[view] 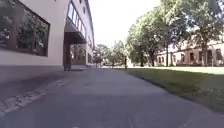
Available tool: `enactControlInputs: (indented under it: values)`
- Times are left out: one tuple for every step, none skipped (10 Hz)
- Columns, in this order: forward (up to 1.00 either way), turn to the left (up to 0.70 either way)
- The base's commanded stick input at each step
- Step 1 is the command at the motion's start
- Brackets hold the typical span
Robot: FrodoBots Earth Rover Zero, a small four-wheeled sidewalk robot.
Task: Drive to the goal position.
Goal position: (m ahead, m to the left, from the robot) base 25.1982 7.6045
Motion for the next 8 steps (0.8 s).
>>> enactControlInputs:
  values:
    - [0.85, 0.00]
    - [0.85, 0.00]
    - [0.85, 0.00]
    - [0.85, 0.00]
    - [0.85, 0.00]
    - [0.85, 0.00]
    - [0.85, 0.00]
    - [0.85, 0.00]
